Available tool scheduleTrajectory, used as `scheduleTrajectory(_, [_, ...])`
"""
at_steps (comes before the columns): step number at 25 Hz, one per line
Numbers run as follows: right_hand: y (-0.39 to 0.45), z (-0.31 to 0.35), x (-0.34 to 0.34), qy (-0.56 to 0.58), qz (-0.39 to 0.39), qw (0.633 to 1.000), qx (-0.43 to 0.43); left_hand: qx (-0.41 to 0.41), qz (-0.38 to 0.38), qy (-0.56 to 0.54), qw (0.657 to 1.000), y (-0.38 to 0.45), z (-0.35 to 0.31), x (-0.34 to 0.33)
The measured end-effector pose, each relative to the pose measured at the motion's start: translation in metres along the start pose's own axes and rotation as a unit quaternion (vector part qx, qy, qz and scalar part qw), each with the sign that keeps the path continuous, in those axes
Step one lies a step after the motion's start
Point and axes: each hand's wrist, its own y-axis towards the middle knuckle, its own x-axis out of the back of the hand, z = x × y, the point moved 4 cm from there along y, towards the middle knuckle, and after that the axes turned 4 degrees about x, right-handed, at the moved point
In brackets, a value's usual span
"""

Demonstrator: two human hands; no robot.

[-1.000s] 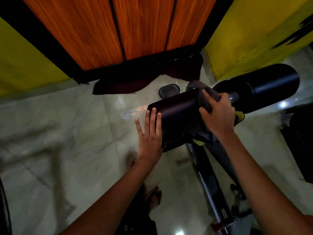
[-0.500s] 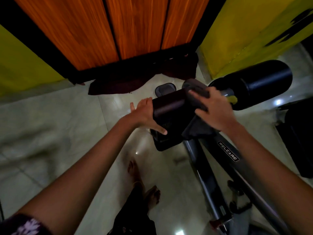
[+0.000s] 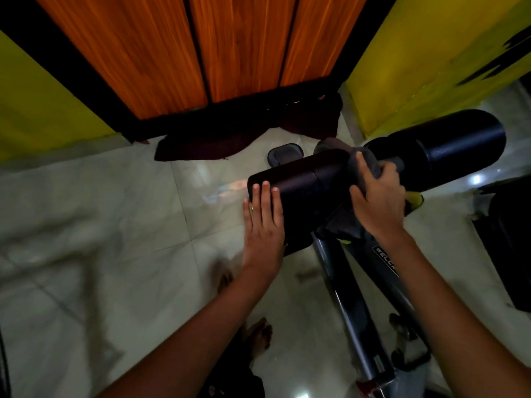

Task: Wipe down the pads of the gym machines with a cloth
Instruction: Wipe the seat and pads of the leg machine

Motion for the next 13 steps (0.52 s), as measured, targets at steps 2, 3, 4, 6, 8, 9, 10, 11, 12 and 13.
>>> scheduleTrajectory(2, [0.008, 0.033, -0.001, -0.048, -0.001, 0.998, 0.051, -0.013, -0.026, -0.016, 0.999, 0.002, 0.003, 0.002])
scheduleTrajectory(3, [0.009, 0.048, -0.003, -0.07, 0.001, 0.994, 0.081, -0.021, -0.034, -0.03, 0.999, 0.002, 0.004, 0.003])
scheduleTrajectory(4, [0.008, 0.061, -0.005, -0.089, -0.003, 0.99, 0.11, -0.028, -0.039, -0.046, 0.998, 0.001, 0.005, 0.004])
scheduleTrajectory(6, [-0.004, 0.072, -0.006, -0.098, -0.008, 0.98, 0.171, -0.031, -0.032, -0.073, 0.996, 0.001, 0.005, 0.008])
scheduleTrajectory(8, [-0.024, 0.061, -0.009, -0.076, 0.017, 0.969, 0.236, -0.026, -0.034, -0.102, 0.994, 0.012, 0.01, 0.016])
scheduleTrajectory(9, [-0.031, 0.048, -0.009, -0.056, 0.031, 0.966, 0.252, -0.029, -0.036, -0.12, 0.992, 0.02, 0.015, 0.022])
scheduleTrajectory(10, [-0.031, 0.032, -0.005, -0.022, 0.04, 0.971, 0.236, -0.035, -0.031, -0.134, 0.99, 0.03, 0.021, 0.026])
scheduleTrajectory(11, [-0.024, 0.017, -0.001, 0.011, 0.037, 0.981, 0.188, -0.043, -0.016, -0.142, 0.989, 0.038, 0.027, 0.029])
scheduleTrajectory(12, [-0.014, 0.007, 0.006, 0.028, 0.021, 0.991, 0.127, -0.048, 0.013, -0.147, 0.988, 0.044, 0.031, 0.028])
scheduleTrajectory(13, [-0.001, 0.005, 0.01, 0.019, 0.009, 0.997, 0.072, -0.046, 0.05, -0.156, 0.985, 0.046, 0.034, 0.026])
